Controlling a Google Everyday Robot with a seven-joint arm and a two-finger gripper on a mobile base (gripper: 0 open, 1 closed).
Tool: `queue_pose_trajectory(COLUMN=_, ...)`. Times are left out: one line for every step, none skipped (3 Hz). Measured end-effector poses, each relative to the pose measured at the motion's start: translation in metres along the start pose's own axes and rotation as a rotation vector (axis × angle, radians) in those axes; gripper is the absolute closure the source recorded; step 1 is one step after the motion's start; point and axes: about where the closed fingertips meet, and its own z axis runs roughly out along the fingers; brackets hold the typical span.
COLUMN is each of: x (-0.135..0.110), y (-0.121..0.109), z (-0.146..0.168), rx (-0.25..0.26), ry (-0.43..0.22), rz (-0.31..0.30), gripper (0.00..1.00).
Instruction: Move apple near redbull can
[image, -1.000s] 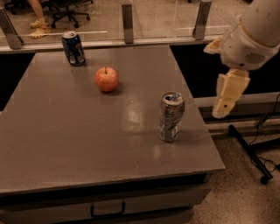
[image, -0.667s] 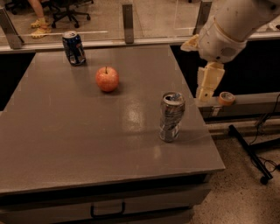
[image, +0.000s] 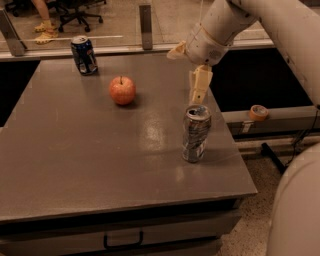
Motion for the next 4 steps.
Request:
queue_pose_trajectory(x=-0.021, y=-0.014, z=0.035, rx=-0.042, ry=-0.048, rz=-0.003, gripper=0.0)
queue_pose_trajectory(x=-0.04, y=-0.014, z=0.061, rx=-0.059, ry=-0.052, rz=0.044, gripper=0.0)
queue_pose_trajectory(x=-0.055, y=-0.006, z=0.087, rx=-0.068, ry=-0.071, rz=0.092, gripper=0.0)
queue_pose_trajectory(x=-0.075, y=-0.005, z=0.103, rx=-0.102, ry=-0.125, rz=0.152, gripper=0.0)
